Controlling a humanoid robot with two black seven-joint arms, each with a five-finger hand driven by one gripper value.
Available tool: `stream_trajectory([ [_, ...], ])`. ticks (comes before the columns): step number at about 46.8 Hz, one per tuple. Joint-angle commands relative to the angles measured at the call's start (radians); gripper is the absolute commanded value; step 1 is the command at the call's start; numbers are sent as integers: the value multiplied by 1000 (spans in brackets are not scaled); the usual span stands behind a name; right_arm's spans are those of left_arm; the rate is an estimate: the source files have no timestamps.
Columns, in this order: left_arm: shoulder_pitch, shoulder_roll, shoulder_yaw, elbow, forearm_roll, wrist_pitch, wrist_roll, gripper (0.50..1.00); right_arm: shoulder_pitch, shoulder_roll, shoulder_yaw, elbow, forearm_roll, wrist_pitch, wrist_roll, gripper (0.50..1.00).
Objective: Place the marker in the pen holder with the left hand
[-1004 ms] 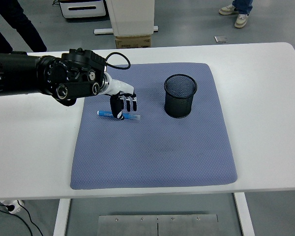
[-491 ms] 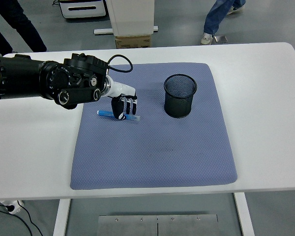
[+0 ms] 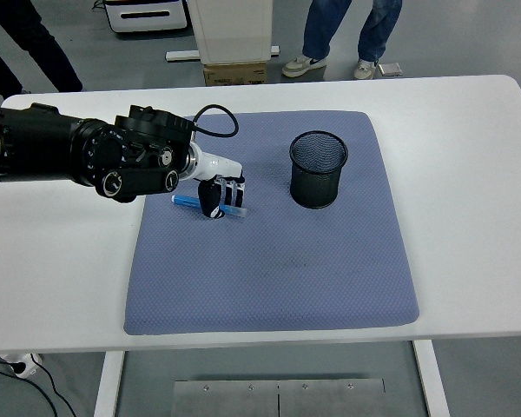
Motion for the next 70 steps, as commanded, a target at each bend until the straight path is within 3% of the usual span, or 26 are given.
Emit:
stream_trajectory([
  [1,3,-1,0,-1,0,7,0,637,0,0,0,0,0,0,0,1000],
  [8,14,-5,3,-1,3,61,0,631,0,0,0,0,0,0,0,1000],
  [24,30,-5,3,-2,6,67,0,619,0,0,0,0,0,0,0,1000],
  [25,30,-5,3,-2,6,65,0,587,0,0,0,0,0,0,0,1000],
  [29,30,-5,3,-1,6,64,0,558,0,0,0,0,0,0,0,1000],
  [38,35,-5,5,-2,5,64,0,549,0,0,0,0,0,0,0,1000],
  [42,35,-5,3,-2,6,62,0,531,0,0,0,0,0,0,0,1000],
  [43,35,-5,3,-1,6,59,-2,508,0,0,0,0,0,0,0,1000],
  [48,34,-3,3,-1,6,56,-6,500,0,0,0,0,0,0,0,1000],
  [55,29,-1,3,-1,6,56,-14,502,0,0,0,0,0,0,0,1000],
  [62,30,-3,3,-1,4,56,-31,584,0,0,0,0,0,0,0,1000],
  [70,32,-3,3,-1,4,58,-34,596,0,0,0,0,0,0,0,1000],
])
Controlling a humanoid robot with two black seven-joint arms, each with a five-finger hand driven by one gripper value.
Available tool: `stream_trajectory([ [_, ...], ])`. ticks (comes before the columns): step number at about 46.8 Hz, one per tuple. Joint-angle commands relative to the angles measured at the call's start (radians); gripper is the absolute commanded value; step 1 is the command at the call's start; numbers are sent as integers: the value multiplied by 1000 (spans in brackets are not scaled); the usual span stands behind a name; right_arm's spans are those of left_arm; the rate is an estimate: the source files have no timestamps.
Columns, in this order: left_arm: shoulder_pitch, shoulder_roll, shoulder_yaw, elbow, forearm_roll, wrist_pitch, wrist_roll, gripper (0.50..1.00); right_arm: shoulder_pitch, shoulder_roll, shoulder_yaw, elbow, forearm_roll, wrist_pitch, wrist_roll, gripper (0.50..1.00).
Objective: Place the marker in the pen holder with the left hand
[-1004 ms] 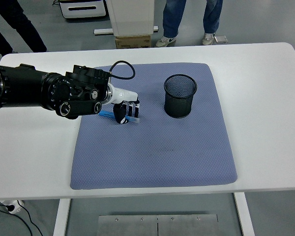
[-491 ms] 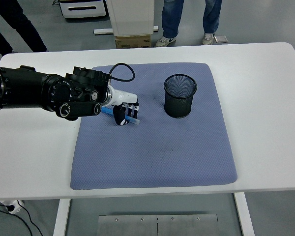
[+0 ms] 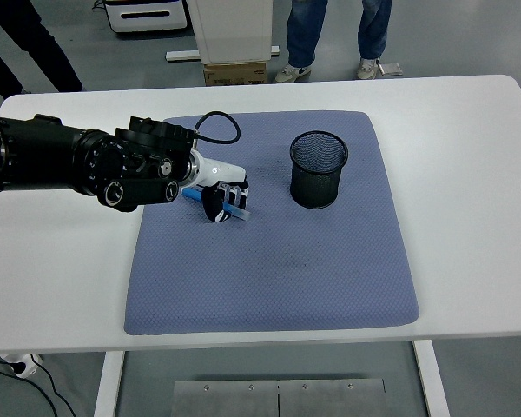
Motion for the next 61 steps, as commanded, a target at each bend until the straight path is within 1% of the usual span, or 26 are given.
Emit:
stream_trajectory([
  [1,0,0,0,0,0,1,0,596,0,0,0,0,0,0,0,1000],
  [4,0,0,0,0,0,-1,-2,599,0,0,0,0,0,0,0,1000],
  [10,2,0,0,0,0,-1,-2,587,0,0,0,0,0,0,0,1000],
  [11,2,0,0,0,0,-1,-2,567,0,0,0,0,0,0,0,1000],
  [15,2,0,0,0,0,-2,-2,552,0,0,0,0,0,0,0,1000],
  [16,2,0,0,0,0,-4,-2,520,0,0,0,0,0,0,0,1000],
  [17,2,0,0,0,0,-4,-2,517,0,0,0,0,0,0,0,1000],
  [21,2,0,0,0,0,-4,-2,517,0,0,0,0,0,0,0,1000],
  [24,0,0,0,0,0,-4,-3,528,0,0,0,0,0,0,0,1000],
  [30,0,1,0,0,0,-4,-3,528,0,0,0,0,0,0,0,1000],
  [39,-1,1,0,0,0,-10,-3,500,0,0,0,0,0,0,0,1000],
  [44,-7,6,0,2,0,-28,-3,500,0,0,0,0,0,0,0,1000],
  [61,-24,14,-2,3,0,-30,-9,500,2,0,0,0,0,0,0,1000],
])
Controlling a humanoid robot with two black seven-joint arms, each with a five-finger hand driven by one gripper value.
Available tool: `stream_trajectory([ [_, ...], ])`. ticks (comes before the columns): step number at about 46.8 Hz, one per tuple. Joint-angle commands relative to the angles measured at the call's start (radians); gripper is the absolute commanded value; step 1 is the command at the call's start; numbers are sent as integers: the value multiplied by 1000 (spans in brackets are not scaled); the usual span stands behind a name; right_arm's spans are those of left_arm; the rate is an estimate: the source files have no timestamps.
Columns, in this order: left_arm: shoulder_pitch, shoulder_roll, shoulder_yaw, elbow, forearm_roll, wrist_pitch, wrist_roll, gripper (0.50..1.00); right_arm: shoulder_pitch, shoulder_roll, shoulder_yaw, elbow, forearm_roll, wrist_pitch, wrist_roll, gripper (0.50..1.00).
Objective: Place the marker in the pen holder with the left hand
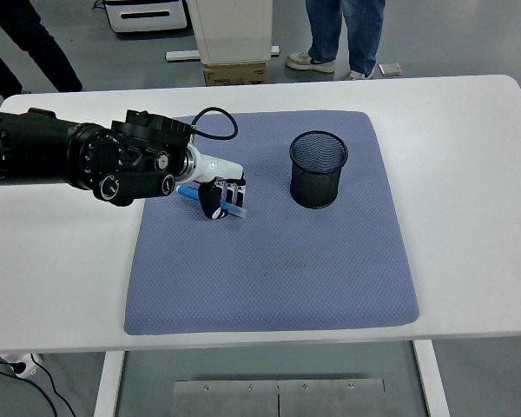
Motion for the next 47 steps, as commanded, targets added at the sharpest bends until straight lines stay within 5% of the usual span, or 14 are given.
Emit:
stream_trajectory([
  [1,-6,2,-1,1,0,0,-9,500,0,0,0,0,0,0,0,1000],
  [22,-72,7,-6,9,-1,-14,-23,500,0,0,0,0,0,0,0,1000],
  [47,-29,1,-1,6,-1,-12,-33,500,0,0,0,0,0,0,0,1000],
])
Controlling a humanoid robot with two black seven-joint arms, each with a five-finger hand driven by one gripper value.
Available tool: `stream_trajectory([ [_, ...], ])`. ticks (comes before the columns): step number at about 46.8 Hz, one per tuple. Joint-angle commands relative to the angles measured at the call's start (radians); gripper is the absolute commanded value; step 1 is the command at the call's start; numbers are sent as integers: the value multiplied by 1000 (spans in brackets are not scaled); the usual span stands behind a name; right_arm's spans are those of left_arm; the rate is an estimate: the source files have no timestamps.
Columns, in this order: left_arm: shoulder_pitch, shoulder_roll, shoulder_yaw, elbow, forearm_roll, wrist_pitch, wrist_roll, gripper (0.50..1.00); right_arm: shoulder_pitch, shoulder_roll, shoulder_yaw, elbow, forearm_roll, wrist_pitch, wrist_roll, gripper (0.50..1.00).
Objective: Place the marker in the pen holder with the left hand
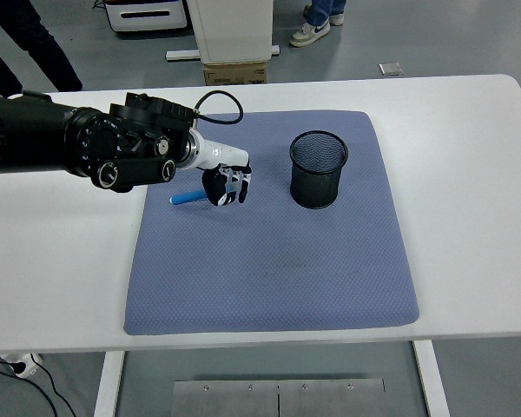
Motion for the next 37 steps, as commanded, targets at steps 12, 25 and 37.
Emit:
stream_trajectory([
  [12,11,1,8,-1,0,0,0,549,0,0,0,0,0,0,0,1000],
  [25,13,1,31,-1,2,-2,0,622,0,0,0,0,0,0,0,1000],
  [37,13,1,57,-1,2,0,0,634,0,0,0,0,0,0,0,1000],
])
